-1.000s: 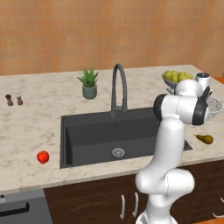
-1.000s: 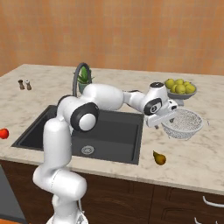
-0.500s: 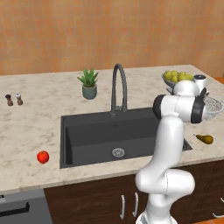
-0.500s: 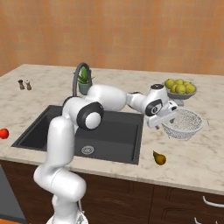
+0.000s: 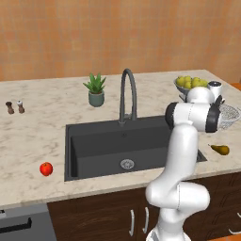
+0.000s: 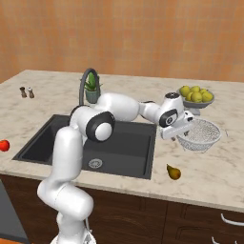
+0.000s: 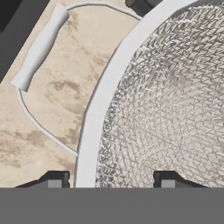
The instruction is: Put the colander in the sink, put the apple, pear in the colander, and turn on the sink faucet and pour water over the colander.
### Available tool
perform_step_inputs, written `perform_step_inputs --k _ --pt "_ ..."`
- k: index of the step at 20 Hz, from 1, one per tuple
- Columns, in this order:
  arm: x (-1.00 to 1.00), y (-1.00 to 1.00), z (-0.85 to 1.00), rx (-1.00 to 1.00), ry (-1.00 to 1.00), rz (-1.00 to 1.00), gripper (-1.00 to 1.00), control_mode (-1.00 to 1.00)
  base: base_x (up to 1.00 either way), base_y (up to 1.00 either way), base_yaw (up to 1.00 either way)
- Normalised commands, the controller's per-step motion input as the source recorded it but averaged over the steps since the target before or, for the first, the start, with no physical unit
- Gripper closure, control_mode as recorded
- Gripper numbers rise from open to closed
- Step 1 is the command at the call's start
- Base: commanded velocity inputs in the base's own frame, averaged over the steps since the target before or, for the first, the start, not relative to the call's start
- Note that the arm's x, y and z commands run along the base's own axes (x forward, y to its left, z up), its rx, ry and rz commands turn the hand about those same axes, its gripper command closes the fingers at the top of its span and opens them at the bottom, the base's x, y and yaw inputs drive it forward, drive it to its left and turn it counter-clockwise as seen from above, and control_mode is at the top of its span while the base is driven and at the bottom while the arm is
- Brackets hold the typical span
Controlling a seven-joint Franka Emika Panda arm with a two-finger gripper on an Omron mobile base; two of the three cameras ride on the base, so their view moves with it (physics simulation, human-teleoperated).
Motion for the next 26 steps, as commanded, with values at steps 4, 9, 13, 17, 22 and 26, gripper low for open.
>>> perform_step_inputs --k 4,9,13,17,22,26 --pt "0.00 0.10 -0.12 -0.06 0.02 0.03 1.00 -1.00 0.00 0.00 0.00" --pt "-0.08 0.28 0.12 -0.02 0.03 0.30 1.00 -1.00 0.00 0.00 0.00" --pt "-0.36 0.36 0.39 -0.03 -0.03 0.56 1.00 -1.00 0.00 0.00 0.00" --pt "-0.39 0.51 0.38 -0.03 0.00 0.62 1.00 -1.00 0.00 0.00 0.00" --pt "-0.41 0.59 0.39 -0.06 0.00 0.68 1.00 -1.00 0.00 0.00 0.00" --pt "-0.40 0.52 0.32 -0.05 0.00 0.79 1.00 -1.00 0.00 0.00 0.00"
